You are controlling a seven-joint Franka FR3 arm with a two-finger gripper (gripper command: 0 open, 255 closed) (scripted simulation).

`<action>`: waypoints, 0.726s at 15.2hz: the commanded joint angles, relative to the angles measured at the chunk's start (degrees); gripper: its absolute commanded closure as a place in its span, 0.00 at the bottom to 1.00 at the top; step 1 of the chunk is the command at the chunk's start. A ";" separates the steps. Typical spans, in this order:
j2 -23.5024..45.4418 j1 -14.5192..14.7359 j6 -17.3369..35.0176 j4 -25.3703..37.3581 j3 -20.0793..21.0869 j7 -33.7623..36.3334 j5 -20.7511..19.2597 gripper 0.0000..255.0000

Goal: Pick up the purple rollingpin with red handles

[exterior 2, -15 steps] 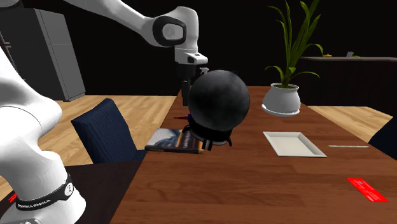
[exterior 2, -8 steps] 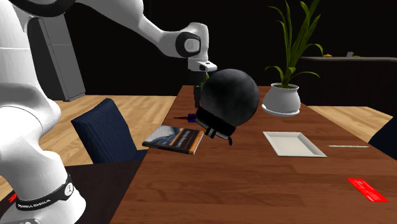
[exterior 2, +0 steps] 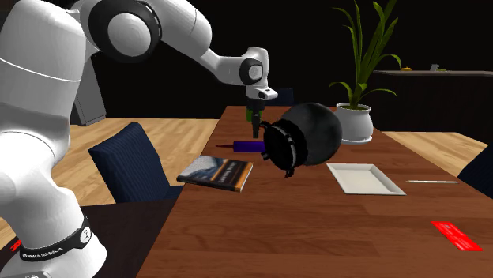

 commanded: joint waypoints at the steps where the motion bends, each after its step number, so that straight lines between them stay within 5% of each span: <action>1: 4.31 1.70 -1.53 5.12 -0.86 0.95 -1.49 0.00; 10: 6.80 2.06 2.91 3.01 -1.68 1.68 -2.67 0.00; 11: 6.74 2.00 3.00 2.86 -1.69 1.65 -2.67 1.00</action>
